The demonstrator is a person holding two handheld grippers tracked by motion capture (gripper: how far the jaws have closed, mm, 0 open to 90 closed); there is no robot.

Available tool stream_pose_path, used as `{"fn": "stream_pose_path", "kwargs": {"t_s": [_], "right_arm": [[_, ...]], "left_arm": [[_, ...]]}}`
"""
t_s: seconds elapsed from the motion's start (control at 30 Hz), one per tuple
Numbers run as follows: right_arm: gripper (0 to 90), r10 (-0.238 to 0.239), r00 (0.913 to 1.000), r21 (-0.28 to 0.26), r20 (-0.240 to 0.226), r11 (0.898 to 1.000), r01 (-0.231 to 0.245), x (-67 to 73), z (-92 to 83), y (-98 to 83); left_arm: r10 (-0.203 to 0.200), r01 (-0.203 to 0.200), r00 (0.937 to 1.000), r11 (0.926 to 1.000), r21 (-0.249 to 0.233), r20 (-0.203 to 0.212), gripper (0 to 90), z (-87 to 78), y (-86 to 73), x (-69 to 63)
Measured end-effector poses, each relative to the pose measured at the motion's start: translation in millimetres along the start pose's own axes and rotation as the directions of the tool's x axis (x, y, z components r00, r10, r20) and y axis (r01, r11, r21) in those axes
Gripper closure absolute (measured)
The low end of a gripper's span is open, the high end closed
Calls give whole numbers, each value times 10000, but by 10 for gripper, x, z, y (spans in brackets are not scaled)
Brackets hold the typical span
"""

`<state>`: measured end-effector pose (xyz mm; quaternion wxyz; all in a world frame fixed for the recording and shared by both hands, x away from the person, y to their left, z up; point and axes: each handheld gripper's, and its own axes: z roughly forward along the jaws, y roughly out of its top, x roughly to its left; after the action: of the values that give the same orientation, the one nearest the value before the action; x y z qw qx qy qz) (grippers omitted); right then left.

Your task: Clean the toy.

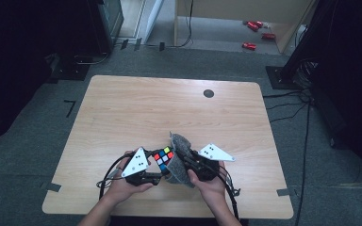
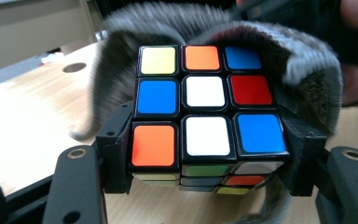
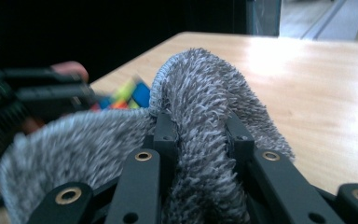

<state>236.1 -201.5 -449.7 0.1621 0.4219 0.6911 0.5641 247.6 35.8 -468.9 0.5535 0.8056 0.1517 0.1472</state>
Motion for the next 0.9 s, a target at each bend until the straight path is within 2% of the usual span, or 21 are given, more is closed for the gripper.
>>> {"fn": "stream_pose_path", "kwargs": {"t_s": [0.07, 0.13, 0.27, 0.37, 0.5, 0.63, 0.8, 0.9], "right_arm": [[729, 10, 10000, -65, 66, 10000, -9, -5, -1, 7], [729, 165, 9997, 10, 204, 9999, -165, -49, 14, -24], [730, 612, 9974, 378, 391, 9973, -627, -136, 51, -119], [731, 584, 9981, 379, 175, 9975, -590, -91, 46, -110], [730, 382, 9993, -1, 1, 9993, -382, -5, 11, -25], [729, 721, 9973, -127, 134, 9973, -719, -60, 4, -37], [730, 1185, 9923, 205, 360, 9926, -1193, -142, 50, -140], [728, 1382, 9900, 190, 281, 9901, -1388, -108, 56, -133]], "left_arm": [[235, -235, 9997, 9997, 57, 33, 353, 26, 11, -50], [270, -270, 9996, 9996, 15, 11, 353, 25, 21, -57], [-117, 110, 9997, 9995, -313, -194, 353, -52, 34, 35], [-367, 363, 9990, 9992, -186, -251, 353, -64, 12, 93], [-198, 198, 9998, 9998, 57, 2, 353, 7, -5, 13], [204, -204, 9997, 9998, 77, 101, 353, 49, 21, -73], [-203, 199, 9997, 9995, -247, -162, 353, -41, 29, 37], [-194, 193, 9996, 9998, -48, -210, 353, -41, 7, 64]]}}
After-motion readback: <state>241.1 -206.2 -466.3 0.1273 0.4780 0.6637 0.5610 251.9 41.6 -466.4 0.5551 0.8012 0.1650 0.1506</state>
